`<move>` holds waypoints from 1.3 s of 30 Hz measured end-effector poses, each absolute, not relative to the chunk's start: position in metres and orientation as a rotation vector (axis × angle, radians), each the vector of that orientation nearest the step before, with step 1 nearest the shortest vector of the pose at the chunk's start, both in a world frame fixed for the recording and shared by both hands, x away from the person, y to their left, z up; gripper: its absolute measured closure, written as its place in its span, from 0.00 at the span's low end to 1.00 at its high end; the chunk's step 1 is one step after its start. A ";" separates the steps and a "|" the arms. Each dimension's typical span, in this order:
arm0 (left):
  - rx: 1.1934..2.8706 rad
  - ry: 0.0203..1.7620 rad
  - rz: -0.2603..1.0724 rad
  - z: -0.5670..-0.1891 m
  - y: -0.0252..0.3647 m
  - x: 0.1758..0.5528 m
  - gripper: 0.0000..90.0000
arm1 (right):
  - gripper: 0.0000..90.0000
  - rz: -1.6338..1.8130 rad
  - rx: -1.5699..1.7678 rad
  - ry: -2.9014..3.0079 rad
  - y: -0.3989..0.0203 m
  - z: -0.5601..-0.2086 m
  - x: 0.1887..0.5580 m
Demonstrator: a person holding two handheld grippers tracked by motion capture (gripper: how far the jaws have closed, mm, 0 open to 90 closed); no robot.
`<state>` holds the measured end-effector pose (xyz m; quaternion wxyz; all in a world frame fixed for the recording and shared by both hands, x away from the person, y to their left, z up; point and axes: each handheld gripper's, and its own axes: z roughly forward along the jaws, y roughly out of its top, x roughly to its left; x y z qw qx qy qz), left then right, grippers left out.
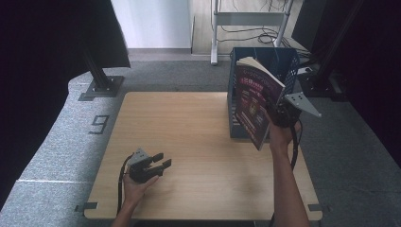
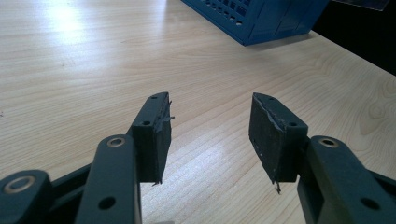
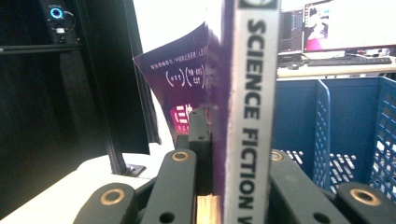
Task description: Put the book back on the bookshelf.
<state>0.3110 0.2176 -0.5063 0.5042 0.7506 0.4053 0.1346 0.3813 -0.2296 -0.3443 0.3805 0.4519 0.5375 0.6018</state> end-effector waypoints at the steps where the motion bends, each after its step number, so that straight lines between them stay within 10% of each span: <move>1: 1.813 0.978 0.323 -0.507 0.218 0.311 0.54 | 0.91 1.537 1.153 1.369 -0.230 -0.344 0.382; 39: 1.802 0.969 0.309 -0.505 0.220 0.312 0.54 | 0.91 1.476 1.210 1.314 -0.223 -0.348 0.438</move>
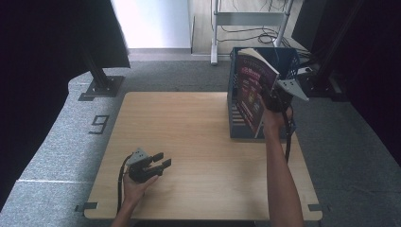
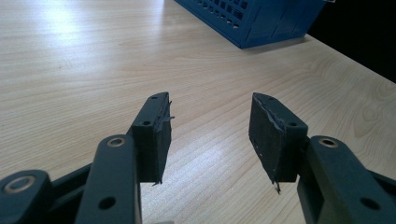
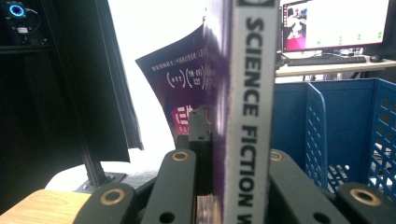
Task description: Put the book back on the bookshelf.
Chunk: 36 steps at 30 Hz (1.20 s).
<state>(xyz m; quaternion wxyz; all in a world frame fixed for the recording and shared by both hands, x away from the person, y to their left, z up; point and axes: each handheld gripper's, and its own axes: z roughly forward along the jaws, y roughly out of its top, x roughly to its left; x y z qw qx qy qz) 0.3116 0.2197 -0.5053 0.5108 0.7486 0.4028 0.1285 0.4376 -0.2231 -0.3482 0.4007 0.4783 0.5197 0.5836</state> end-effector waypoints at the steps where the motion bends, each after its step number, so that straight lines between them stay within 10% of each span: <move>1: 1.802 0.969 0.310 -0.505 0.220 0.312 0.54 | 0.91 1.473 1.214 1.315 -0.223 -0.349 0.439; 36: 1.801 0.979 0.303 -0.507 0.227 0.315 0.54 | 0.91 1.442 1.253 1.281 -0.220 -0.357 0.485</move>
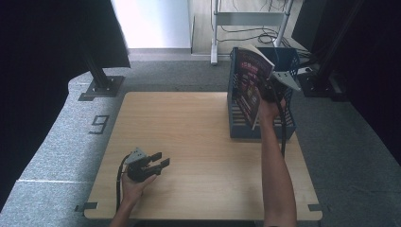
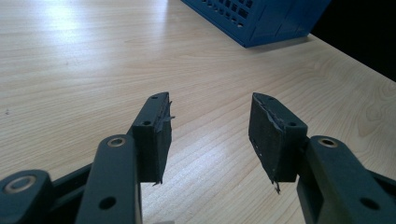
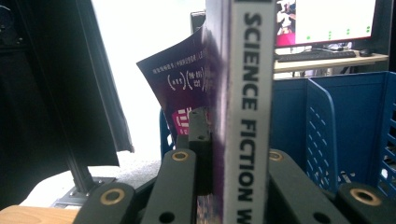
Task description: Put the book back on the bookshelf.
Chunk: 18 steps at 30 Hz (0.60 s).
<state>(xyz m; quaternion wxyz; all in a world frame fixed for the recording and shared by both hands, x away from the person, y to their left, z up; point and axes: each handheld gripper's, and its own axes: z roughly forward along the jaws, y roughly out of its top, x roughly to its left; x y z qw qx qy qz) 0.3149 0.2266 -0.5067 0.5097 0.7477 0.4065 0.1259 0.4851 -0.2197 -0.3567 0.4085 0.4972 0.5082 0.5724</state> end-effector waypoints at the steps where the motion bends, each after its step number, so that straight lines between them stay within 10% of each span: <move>1: 1.798 0.981 0.303 -0.507 0.227 0.315 0.54 | 0.91 1.441 1.255 1.278 -0.219 -0.357 0.487; 18: 1.786 0.980 0.308 -0.505 0.230 0.316 0.54 | 0.91 1.437 1.263 1.250 -0.219 -0.367 0.502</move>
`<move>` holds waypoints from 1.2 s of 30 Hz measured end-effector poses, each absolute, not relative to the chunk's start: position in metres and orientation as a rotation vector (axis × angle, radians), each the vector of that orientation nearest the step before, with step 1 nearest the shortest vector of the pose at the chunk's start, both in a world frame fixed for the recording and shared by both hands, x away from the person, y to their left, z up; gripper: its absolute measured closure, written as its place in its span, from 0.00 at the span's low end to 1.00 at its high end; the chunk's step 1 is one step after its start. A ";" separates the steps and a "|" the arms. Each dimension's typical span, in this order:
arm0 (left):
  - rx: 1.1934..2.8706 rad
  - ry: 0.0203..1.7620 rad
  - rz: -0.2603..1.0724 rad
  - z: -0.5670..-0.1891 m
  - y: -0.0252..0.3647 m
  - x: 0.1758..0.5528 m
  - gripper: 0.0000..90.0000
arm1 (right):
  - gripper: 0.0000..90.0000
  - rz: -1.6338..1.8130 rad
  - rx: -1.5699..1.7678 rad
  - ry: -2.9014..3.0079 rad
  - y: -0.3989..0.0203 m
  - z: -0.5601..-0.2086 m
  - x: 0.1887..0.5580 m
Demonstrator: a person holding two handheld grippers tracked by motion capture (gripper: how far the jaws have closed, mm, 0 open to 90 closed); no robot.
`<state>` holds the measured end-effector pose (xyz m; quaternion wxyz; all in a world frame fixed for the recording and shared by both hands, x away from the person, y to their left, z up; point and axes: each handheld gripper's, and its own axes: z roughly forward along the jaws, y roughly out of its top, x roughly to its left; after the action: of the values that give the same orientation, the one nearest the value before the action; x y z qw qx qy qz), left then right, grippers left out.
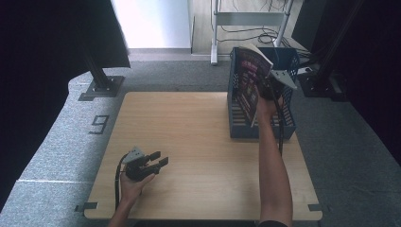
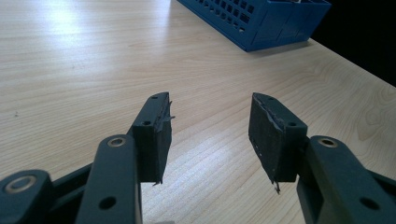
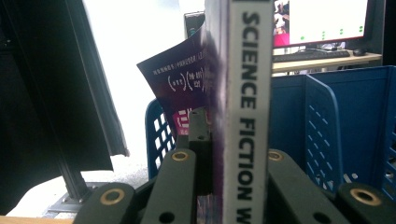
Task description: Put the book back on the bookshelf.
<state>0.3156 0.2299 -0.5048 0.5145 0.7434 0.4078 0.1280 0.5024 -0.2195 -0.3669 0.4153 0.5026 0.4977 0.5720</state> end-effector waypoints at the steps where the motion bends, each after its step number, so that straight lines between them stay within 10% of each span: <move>1: 1.787 0.980 0.307 -0.505 0.230 0.316 0.54 | 0.91 1.434 1.265 1.244 -0.219 -0.368 0.503; 36: 1.753 0.983 0.319 -0.500 0.238 0.315 0.55 | 0.91 1.376 1.229 1.315 -0.192 -0.399 0.525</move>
<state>0.3154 0.2376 -0.5002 0.5253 0.7330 0.4111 0.1333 0.5251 -0.1921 -0.3987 0.4241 0.4911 0.5258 0.5500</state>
